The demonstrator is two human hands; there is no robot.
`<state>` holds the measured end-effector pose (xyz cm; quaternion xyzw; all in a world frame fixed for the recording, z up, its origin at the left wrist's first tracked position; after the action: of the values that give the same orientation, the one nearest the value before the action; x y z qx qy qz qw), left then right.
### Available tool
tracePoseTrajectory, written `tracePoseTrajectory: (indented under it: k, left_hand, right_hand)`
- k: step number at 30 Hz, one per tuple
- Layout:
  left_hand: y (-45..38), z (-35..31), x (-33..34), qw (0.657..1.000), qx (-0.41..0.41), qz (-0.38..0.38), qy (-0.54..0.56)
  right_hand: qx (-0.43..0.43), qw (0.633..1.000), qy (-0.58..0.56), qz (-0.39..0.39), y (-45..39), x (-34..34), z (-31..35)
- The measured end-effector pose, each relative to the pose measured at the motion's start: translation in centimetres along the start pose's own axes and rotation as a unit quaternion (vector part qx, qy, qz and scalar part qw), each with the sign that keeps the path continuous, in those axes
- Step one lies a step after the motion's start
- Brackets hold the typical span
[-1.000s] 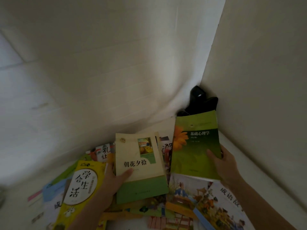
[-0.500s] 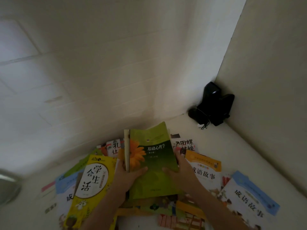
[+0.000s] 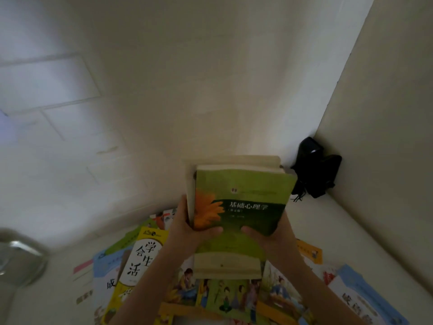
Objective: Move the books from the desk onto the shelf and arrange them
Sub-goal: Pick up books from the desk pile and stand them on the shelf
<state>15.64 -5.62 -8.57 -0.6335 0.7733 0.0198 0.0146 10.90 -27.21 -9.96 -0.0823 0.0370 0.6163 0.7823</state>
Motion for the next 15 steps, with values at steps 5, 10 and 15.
tracePoseTrajectory:
  k: [5,10,15]
  left_hand:
    - [-0.3,3.3,-0.3,0.998,-0.039,0.0,0.05]
    - [-0.4,4.2,-0.5,0.998,-0.036,0.019,0.049]
    - [-0.5,3.6,-0.1,1.0,-0.009,0.014,0.021]
  right_hand:
    - [0.029,0.999,0.026,0.01,0.9,2.1,-3.3]
    - [0.051,0.998,0.013,0.021,0.5,2.8,-4.9]
    - [0.035,0.999,0.0,-0.004,0.3,2.4,-4.8]
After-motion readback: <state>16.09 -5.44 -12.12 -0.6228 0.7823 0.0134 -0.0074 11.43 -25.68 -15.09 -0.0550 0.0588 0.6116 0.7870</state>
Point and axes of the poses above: each hand's wrist, its own y-axis away from the middle knuckle, its own x-axis out of the palm, z = x × y, the point moved 7 cm from there along -y, towards the middle knuckle, and after that the axes turned 3 degrees about y, right-handed, at the moved point
